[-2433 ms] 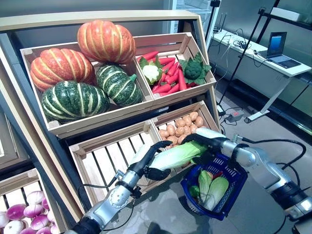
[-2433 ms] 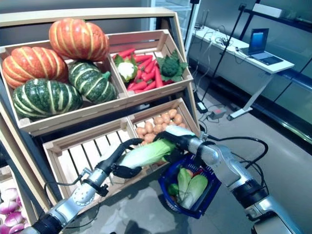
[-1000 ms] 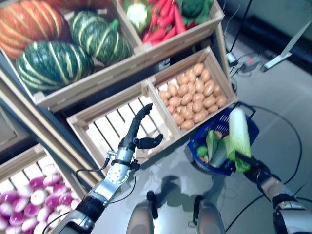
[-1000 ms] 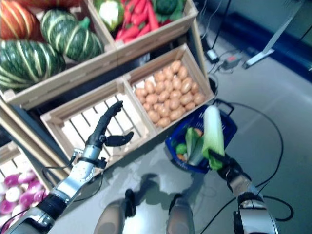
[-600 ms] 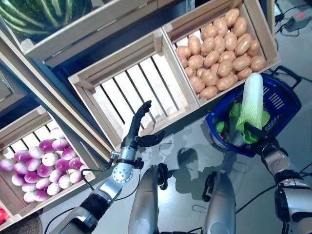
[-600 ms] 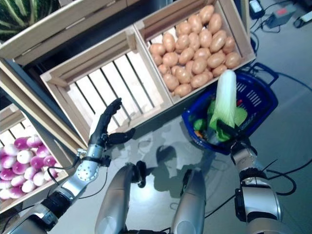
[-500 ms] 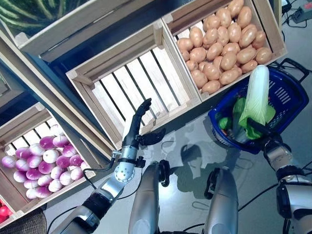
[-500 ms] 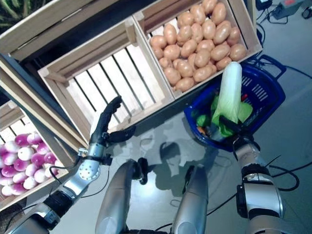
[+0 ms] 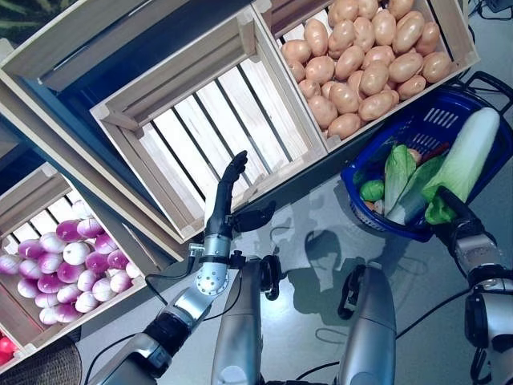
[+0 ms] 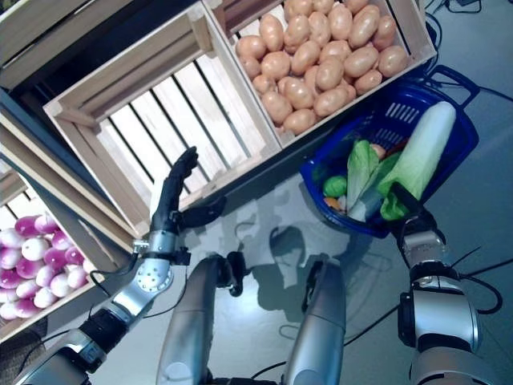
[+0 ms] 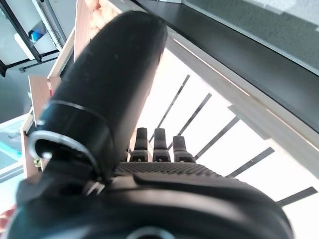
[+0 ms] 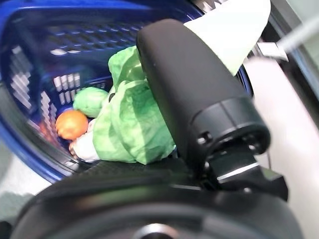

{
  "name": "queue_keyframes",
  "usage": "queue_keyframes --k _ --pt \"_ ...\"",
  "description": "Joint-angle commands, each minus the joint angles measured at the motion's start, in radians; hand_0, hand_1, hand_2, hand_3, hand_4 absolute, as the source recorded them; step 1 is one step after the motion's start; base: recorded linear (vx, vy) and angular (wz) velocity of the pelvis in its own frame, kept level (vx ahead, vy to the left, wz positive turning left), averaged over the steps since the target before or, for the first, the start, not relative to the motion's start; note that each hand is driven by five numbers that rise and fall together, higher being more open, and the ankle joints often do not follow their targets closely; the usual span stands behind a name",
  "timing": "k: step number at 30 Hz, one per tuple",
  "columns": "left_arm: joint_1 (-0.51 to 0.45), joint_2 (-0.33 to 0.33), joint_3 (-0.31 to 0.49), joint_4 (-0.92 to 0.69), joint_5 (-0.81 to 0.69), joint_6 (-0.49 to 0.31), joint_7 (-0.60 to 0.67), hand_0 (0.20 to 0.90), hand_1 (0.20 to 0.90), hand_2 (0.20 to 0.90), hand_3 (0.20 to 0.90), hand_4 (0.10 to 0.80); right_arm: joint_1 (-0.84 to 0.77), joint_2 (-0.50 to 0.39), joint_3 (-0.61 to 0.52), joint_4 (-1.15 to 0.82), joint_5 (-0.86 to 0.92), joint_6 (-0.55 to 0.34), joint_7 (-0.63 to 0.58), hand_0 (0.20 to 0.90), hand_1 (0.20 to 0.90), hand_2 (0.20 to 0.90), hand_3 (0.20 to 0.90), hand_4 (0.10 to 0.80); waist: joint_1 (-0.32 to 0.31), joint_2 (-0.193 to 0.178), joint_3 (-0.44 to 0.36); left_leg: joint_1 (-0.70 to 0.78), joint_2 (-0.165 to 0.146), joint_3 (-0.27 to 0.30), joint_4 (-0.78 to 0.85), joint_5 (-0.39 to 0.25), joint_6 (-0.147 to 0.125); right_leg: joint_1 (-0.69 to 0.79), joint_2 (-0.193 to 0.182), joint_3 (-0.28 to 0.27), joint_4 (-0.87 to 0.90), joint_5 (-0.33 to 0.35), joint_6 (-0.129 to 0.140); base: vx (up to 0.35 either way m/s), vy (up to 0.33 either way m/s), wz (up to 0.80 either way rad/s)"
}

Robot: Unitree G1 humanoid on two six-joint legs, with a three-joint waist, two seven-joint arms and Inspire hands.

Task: Put vegetables into the basket

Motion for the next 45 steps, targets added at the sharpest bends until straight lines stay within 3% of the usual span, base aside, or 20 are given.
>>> queue_keyframes --k 1,6,7,13,23,30,36,39,41,45 --pt "-0.074 -0.004 0.012 -0.139 0.002 -0.056 0.067 0.900 0.900 0.900 0.900 0.800 -0.087 -0.085 -0.029 0.008 0.001 -0.090 0.016 0.300 0.300 0.300 0.300 0.400 -0.010 0.017 -0.003 0.099 -0.048 0.031 0.133 -0.266 0.053 0.071 0.051 -0.037 -0.088 0.067 -0.075 0.000 0.000 0.00" --pt "-0.067 0.008 0.012 -0.162 0.006 -0.046 0.072 0.900 0.900 0.900 0.900 0.800 -0.084 -0.112 -0.007 0.008 -0.081 -0.058 0.101 0.300 0.300 0.300 0.300 0.400 -0.012 0.015 -0.003 0.103 -0.045 0.035 0.121 -0.261 0.052 0.071 0.056 -0.037 -0.098 0.074 -0.076 -0.001 -0.002 -0.03" --pt "-0.067 0.011 0.011 -0.165 0.008 -0.046 0.073 0.900 0.900 0.900 0.900 0.800 -0.084 -0.112 0.000 0.012 -0.104 -0.053 0.123 0.900 0.900 0.900 0.900 0.800 -0.011 0.014 -0.003 0.103 -0.045 0.034 0.119 -0.260 0.052 0.071 0.057 -0.037 -0.100 0.075 -0.076 0.000 0.000 0.00" --pt "-0.053 0.032 0.026 -0.172 0.003 -0.056 0.049 0.900 0.900 0.900 0.900 0.800 -0.088 -0.138 0.060 0.022 -0.284 -0.084 0.209 0.900 0.900 0.900 0.900 0.800 -0.002 0.002 -0.004 0.109 -0.037 0.031 0.105 -0.250 0.053 0.077 0.059 -0.045 -0.116 0.087 -0.076 -0.021 -0.032 0.00" --pt "-0.020 0.062 0.051 -0.182 0.015 -0.078 0.015 0.900 0.900 0.900 0.900 0.800 -0.045 -0.139 0.101 -0.009 -0.337 -0.105 0.305 0.900 0.900 0.900 0.900 0.800 0.012 -0.032 -0.020 0.184 -0.005 0.030 0.006 -0.215 0.054 0.159 0.067 -0.074 -0.206 0.123 -0.072 -0.002 -0.028 -0.04" --pt "-0.004 0.080 0.056 -0.184 0.003 -0.068 -0.029 0.900 0.900 0.900 0.900 0.800 0.019 -0.104 0.095 -0.017 -0.337 -0.092 0.349 0.900 0.900 0.900 0.900 0.800 0.023 -0.067 -0.054 0.307 0.017 0.044 -0.150 -0.160 0.048 0.283 0.076 -0.104 -0.340 0.168 -0.060 0.046 -0.028 -0.05" --pt "0.048 0.087 0.063 -0.164 0.002 -0.066 -0.079 0.900 0.900 0.900 0.900 0.800 0.144 -0.012 0.102 -0.056 -0.298 -0.082 0.471 0.900 0.900 0.900 0.900 0.800 0.024 -0.096 -0.132 0.508 0.038 0.090 -0.466 -0.034 0.022 0.490 0.137 -0.136 -0.665 0.267 -0.043 0.146 -0.005 -0.10" --pt "0.075 0.083 0.072 -0.147 0.006 -0.051 -0.104 0.900 0.900 0.900 0.900 0.800 0.211 0.051 0.121 -0.104 -0.284 -0.092 0.512 0.900 0.900 0.900 0.900 0.800 0.021 -0.108 -0.173 0.597 0.027 0.113 -0.618 0.036 -0.001 0.583 0.171 -0.142 -0.842 0.329 -0.026 0.169 -0.002 -0.17" --pt "0.118 0.065 0.079 -0.112 0.021 -0.044 -0.115 0.900 0.900 0.900 0.900 0.800 0.299 0.140 0.154 -0.210 -0.281 -0.121 0.486 0.900 0.900 0.900 0.900 0.800 0.013 -0.118 -0.221 0.688 0.011 0.124 -0.794 0.103 -0.012 0.677 0.196 -0.137 -1.016 0.387 -0.008 0.202 0.039 -0.09" --pt "0.214 0.007 0.083 -0.024 0.063 -0.066 -0.119 0.900 0.900 0.900 0.900 0.800 0.496 0.288 0.201 -0.377 -0.272 -0.161 0.441 0.900 0.900 0.900 0.900 0.800 -0.008 -0.129 -0.292 0.809 -0.001 0.132 -1.017 0.186 -0.022 0.777 0.222 -0.111 -1.197 0.463 0.018 0.162 0.055 -0.13"
